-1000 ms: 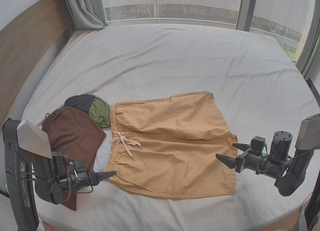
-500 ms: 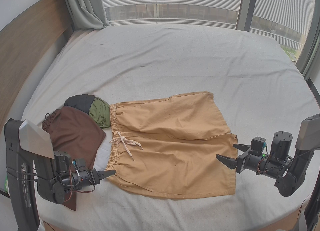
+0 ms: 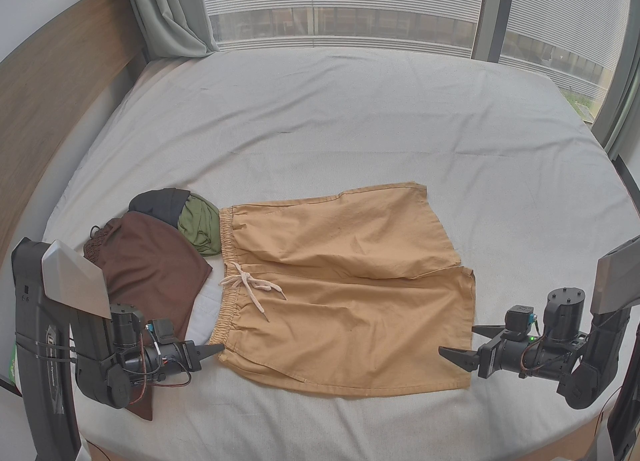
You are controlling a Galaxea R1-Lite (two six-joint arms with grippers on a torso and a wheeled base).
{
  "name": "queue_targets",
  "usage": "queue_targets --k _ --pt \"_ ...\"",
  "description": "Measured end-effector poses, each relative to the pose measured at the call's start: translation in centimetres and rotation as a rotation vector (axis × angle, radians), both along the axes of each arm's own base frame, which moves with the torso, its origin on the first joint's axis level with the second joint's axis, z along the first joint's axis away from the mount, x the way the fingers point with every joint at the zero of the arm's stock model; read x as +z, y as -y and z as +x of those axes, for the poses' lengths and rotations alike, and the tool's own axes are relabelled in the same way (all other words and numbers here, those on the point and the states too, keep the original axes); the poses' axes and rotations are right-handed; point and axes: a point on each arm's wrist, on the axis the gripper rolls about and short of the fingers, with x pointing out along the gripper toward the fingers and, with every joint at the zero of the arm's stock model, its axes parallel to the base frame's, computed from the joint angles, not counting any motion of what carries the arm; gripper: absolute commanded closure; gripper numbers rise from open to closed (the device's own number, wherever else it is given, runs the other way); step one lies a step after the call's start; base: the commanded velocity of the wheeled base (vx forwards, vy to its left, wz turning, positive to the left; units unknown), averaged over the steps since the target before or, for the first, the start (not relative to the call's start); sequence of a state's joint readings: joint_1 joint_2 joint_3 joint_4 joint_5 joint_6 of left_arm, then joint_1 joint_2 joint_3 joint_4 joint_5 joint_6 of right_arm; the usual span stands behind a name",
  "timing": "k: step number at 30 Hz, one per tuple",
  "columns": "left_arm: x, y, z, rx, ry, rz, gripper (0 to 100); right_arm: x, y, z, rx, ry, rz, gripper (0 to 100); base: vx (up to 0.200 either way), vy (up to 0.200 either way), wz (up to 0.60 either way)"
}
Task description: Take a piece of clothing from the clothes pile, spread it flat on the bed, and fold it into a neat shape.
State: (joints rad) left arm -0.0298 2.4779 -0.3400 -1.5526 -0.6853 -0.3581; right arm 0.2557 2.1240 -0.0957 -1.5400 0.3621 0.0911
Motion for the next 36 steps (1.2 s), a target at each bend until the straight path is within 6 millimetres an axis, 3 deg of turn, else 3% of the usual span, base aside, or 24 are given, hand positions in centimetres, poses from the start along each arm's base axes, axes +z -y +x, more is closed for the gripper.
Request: queue_targets --k 9,21,36 --pt "0.0 0.0 0.0 -0.004 0.004 0.004 100 -1.5 0.7 -1.5 -0.025 -0.120 -0.023 0 0.000 0.000 0.00" --pt "0.0 0.0 0.0 -0.007 0.010 0.010 100 -3.9 1.2 -1.7 -0.101 -0.249 -0.034 0 0.000 0.000 0.00" --pt "-0.1 0.0 0.0 -0.008 0.010 0.013 100 -5.1 1.0 -1.8 -0.116 -0.330 -0.010 0 0.000 0.000 0.00"
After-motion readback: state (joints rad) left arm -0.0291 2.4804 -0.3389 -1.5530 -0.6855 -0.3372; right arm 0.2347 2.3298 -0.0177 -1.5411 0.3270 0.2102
